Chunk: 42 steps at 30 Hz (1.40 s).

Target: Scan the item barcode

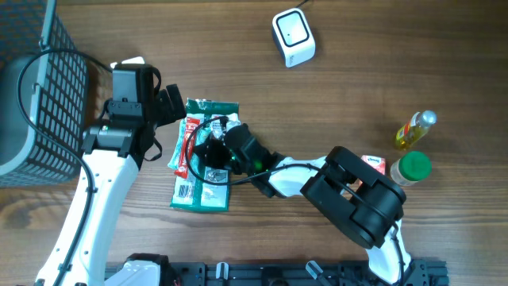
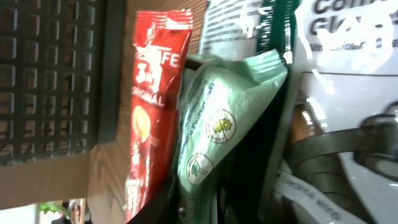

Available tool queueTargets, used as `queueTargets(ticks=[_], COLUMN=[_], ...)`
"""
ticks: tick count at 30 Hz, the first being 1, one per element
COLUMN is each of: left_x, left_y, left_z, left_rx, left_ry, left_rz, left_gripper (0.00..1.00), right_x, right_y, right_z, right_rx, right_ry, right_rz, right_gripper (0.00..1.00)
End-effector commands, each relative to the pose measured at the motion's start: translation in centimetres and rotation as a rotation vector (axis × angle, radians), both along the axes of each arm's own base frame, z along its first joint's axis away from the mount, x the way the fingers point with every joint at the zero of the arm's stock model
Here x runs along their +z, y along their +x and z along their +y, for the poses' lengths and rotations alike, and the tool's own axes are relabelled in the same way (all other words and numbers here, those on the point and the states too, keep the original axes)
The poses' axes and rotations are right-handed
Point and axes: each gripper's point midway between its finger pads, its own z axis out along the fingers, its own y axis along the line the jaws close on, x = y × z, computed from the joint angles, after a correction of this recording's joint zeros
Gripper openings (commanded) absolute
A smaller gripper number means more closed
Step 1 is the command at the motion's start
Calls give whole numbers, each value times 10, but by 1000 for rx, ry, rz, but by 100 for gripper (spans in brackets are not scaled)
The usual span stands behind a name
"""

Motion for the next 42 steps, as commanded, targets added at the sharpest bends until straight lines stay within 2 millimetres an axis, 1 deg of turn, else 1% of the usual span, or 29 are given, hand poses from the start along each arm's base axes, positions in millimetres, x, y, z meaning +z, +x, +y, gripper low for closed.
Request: queueTargets(ticks=[1,4,11,12,13,14,16,18,20,22,23,26,30,35,37,39,42], left_x=[6,6,6,6,6,6,6,6,6,6,6,6,6,6,6,6,6], left_y=[2,2,2,2,2,2,2,2,2,2,2,2,2,2,2,2,2], left_z=[2,2,2,2,2,2,2,2,2,2,2,2,2,2,2,2,2], left_rx=[20,20,20,20,20,20,20,20,20,20,20,20,20,20,20,20,20], left_ry=[-7,-7,-7,-7,-7,-7,-7,-7,-7,-7,-7,-7,-8,-7,-7,-7,-7], left_rz=[-20,-20,-20,-20,-20,-20,-20,-20,-20,-20,-20,-20,-20,-20,-20,-20,-20], left_gripper=[100,100,100,100,100,100,100,100,100,100,100,100,100,100,100,100,100], right_x=[-16,-17,-19,-21,-24,-24,-10,8,36,49,54,63,76,88,86,77,71], right_y=[4,7,4,3,2,2,4,7,11,14,17,23,24,24,25,25,21], right_z=[-6,-7,-6,-5,-5,-5,0,2,2,-5,-14,-34,-56,-73,-81,-90,-93], right_rx=[-41,-64,-79,-79,-79,-79,-68,-60,-38,-38,-41,-35,-6,34,31,25,32], right_ry=[-41,-53,-65,-69,-73,-73,-39,-22,-14,-32,-62,-127,-170,-151,-160,-202,-223], right_rz=[0,-12,-19,-19,-18,-18,-42,-89,-173,-189,-192,-203,-194,-154,-129,-113,-89], right_gripper=[23,27,28,25,12,4,4,4,4,4,4,4,4,4,4,4,4])
